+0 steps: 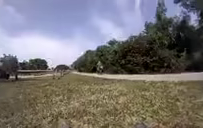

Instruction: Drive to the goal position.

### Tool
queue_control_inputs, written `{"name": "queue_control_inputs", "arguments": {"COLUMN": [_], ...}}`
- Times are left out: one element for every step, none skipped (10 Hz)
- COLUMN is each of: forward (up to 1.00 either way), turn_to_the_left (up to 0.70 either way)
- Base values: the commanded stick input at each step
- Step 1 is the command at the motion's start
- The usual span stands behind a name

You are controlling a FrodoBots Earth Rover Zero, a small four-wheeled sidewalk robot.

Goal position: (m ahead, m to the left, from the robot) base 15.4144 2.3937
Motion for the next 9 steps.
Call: {"name": "queue_control_inputs", "arguments": {"forward": [0.7, 0.7, 0.7, 0.7, 0.7, 0.7, 0.7, 0.7, 0.7], "turn_to_the_left": [-0.14, -0.14, -0.14, -0.14, -0.14, -0.14, -0.14, -0.14, -0.14]}}
